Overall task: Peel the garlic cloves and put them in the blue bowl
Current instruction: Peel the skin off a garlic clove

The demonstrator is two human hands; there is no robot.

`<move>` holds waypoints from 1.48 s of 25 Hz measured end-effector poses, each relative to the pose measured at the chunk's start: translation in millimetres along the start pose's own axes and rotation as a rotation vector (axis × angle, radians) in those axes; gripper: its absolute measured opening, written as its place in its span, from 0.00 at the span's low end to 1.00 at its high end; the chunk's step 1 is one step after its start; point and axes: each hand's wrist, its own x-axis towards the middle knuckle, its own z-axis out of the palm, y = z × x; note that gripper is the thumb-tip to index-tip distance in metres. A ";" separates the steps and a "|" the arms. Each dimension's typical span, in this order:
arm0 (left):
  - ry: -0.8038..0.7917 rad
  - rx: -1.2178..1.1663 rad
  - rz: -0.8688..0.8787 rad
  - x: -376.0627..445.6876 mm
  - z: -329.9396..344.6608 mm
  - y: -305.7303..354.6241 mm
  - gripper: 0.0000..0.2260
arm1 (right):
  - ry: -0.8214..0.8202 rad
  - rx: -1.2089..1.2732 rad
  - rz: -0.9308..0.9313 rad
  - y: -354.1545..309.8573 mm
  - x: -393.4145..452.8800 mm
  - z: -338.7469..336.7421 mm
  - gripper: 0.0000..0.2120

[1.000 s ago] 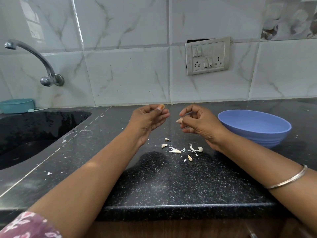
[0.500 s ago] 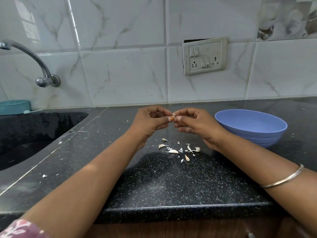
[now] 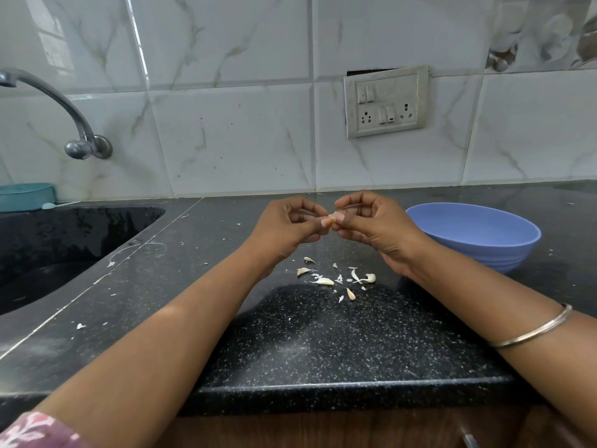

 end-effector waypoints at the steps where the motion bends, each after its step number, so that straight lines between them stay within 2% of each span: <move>1: -0.012 0.013 -0.010 -0.3 0.8 -0.1 0.05 | -0.005 -0.004 -0.005 -0.2 0.1 0.1 0.09; 7: -0.087 0.097 -0.030 -2.9 6.7 1.3 0.07 | -0.019 -0.160 -0.069 0.7 1.1 3.3 0.11; 12: -0.103 -0.140 -0.150 -4.2 10.8 3.4 0.06 | 0.008 -0.416 -0.232 0.2 2.4 7.3 0.16; 15: -0.118 -0.270 -0.250 -4.3 11.2 3.9 0.08 | 0.027 -0.577 -0.376 -0.4 0.2 8.6 0.15; 18: -0.153 -0.297 -0.233 -5.2 9.7 2.6 0.07 | 0.036 -0.641 -0.399 -0.2 1.5 7.7 0.14; 20: -0.167 -0.181 -0.111 -5.6 9.2 0.9 0.06 | 0.014 -0.474 -0.273 -2.0 1.9 5.4 0.14; 23: -0.132 0.103 0.095 -4.6 8.1 0.9 0.05 | -0.070 -0.030 0.014 -6.1 0.4 2.7 0.14; 26: -0.075 0.326 0.253 -1.8 6.2 0.7 0.04 | -0.074 0.195 0.223 -8.7 0.9 1.3 0.15; 30: -0.061 0.490 0.435 -1.7 4.2 -0.8 0.03 | -0.114 0.420 0.437 -10.9 2.5 -4.4 0.16; 33: -0.039 0.642 0.533 -1.6 1.4 -1.0 0.03 | -0.144 0.415 0.454 -9.3 2.3 -5.8 0.16; 37: 0.074 0.694 0.520 0.5 -1.8 0.3 0.04 | -0.071 0.360 0.308 -10.2 2.7 -0.2 0.11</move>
